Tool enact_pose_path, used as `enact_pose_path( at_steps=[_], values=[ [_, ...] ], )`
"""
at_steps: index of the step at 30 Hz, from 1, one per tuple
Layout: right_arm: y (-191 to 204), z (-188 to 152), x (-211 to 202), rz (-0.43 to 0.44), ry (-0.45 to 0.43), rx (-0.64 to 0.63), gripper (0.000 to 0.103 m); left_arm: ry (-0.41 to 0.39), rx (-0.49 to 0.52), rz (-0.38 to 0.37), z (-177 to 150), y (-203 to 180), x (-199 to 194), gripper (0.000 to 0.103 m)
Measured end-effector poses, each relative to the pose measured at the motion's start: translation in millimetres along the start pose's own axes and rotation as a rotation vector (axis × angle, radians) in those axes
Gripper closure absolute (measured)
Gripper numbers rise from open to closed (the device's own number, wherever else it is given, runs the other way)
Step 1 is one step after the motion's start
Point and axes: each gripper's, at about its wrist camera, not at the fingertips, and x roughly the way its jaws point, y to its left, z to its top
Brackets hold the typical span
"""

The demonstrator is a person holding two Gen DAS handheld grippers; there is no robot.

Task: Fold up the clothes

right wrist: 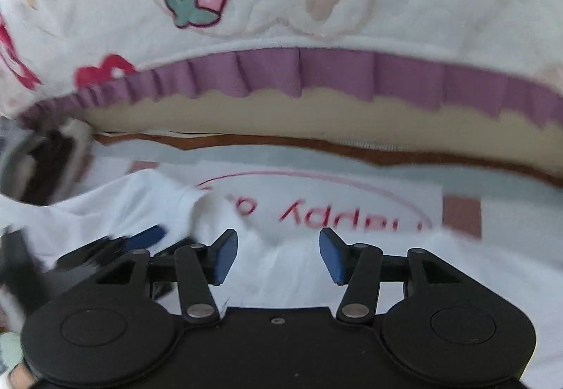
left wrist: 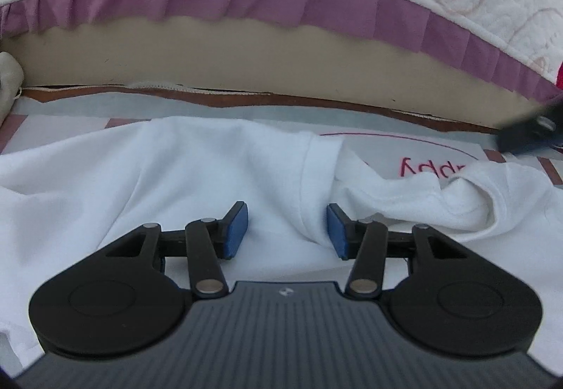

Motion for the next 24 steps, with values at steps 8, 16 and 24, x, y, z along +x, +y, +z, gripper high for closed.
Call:
enact_pose_path(
  at_steps=[8, 16, 24],
  values=[
    [29, -61, 37, -0.198, 0.068, -0.323, 0.048, 0.039, -0.010, 0.031, -8, 5, -19, 0.054],
    [5, -98, 16, -0.265, -0.032, -0.219, 0.050, 0.026, -0.044, 0.068, -13, 14, -27, 0.053],
    [-37, -66, 7, -0.135, -0.172, 0.029, 0.101, 0.011, -0.062, 0.003, 17, 31, -5, 0.100]
  ],
)
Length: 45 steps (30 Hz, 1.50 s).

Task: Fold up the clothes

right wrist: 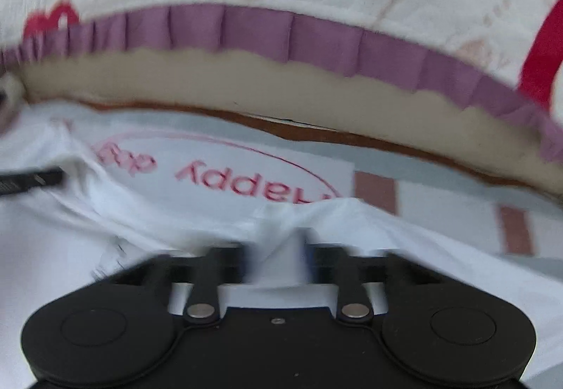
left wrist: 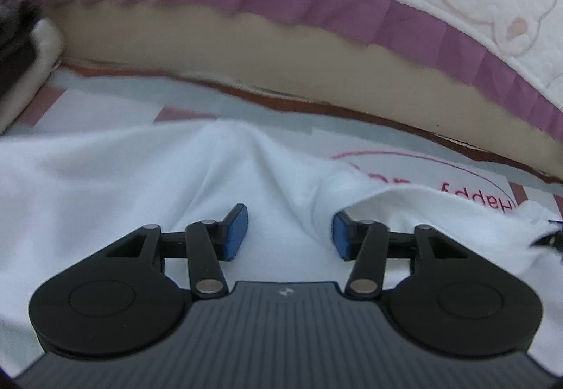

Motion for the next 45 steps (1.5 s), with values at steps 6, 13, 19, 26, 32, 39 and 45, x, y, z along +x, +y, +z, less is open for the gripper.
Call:
enact_pose_path(
  at_steps=[6, 13, 19, 26, 32, 39, 45],
  values=[
    [-26, 57, 2, 0.092, -0.201, 0.210, 0.101, -0.173, 0.089, 0.018, 48, -16, 6, 0.099],
    [-23, 70, 56, 0.029, -0.113, 0.259, 0.081, -0.030, 0.005, 0.133, 65, -18, 56, 0.079],
    [-69, 73, 58, 0.281, 0.003, 0.336, 0.057, -0.052, -0.133, 0.091, 65, 5, 43, 0.052],
    [-135, 51, 47, 0.473, 0.023, 0.474, 0.043, -0.078, -0.144, 0.081, 71, 8, 40, 0.050],
    [-163, 36, 22, 0.441, -0.091, 0.515, 0.043, -0.019, -0.305, -0.006, 78, 24, 43, 0.052],
    [-191, 23, 8, -0.166, -0.034, 0.371, 0.044, -0.170, 0.014, -0.043, 78, -56, 14, 0.053],
    [-242, -14, -16, -0.324, -0.049, 0.488, 0.044, -0.251, -0.028, 0.061, 75, -74, 20, 0.050]
  ],
)
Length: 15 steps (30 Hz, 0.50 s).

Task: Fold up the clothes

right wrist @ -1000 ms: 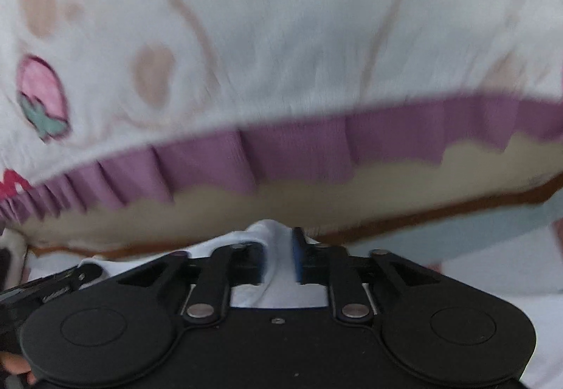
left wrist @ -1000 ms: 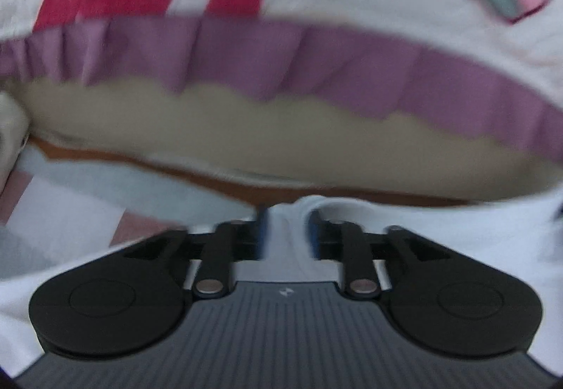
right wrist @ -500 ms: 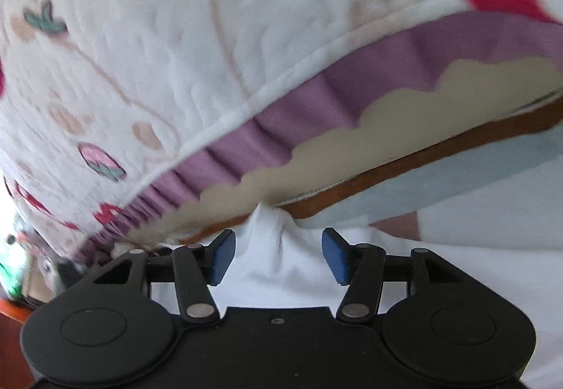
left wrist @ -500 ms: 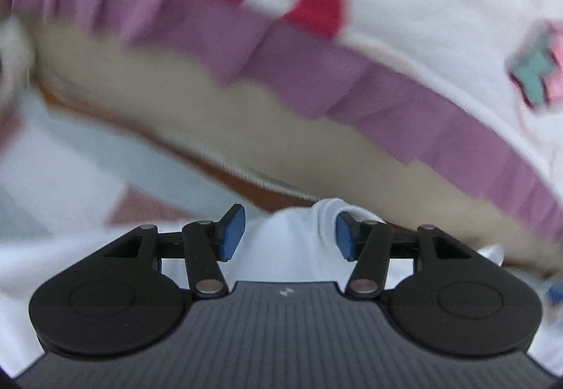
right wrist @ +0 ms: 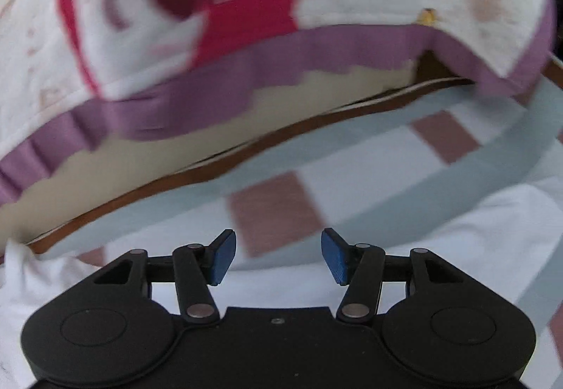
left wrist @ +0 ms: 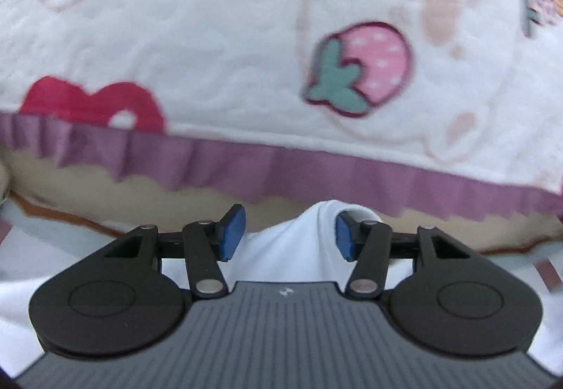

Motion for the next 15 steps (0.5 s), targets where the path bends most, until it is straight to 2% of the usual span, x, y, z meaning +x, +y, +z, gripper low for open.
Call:
enact_pose_path(
  at_steps=[4, 6, 8, 10, 13, 14, 15],
  values=[
    [-3, -7, 1, 0.096, -0.005, -0.067, 0.044, 0.194, -0.206, 0.084, 6, 46, 36, 0.050],
    [3, -12, 4, 0.154, 0.000, -0.130, 0.044, 0.283, -0.267, 0.063, 8, 66, 46, 0.049],
    [19, -18, 13, 0.221, 0.021, -0.209, 0.044, 0.373, -0.321, 0.034, 9, 86, 55, 0.043],
    [36, -24, 21, 0.294, 0.024, -0.264, 0.055, 0.433, -0.403, -0.013, 9, 107, 59, 0.041],
    [58, -30, 31, 0.308, 0.029, -0.308, 0.055, 0.473, -0.536, -0.106, 12, 136, 61, 0.041],
    [64, -32, 34, 0.300, 0.028, -0.330, 0.054, 0.472, -0.583, -0.156, 13, 144, 60, 0.041],
    [70, -34, 37, 0.283, 0.021, -0.366, 0.052, 0.483, -0.662, -0.235, 11, 152, 63, 0.041]
  ],
)
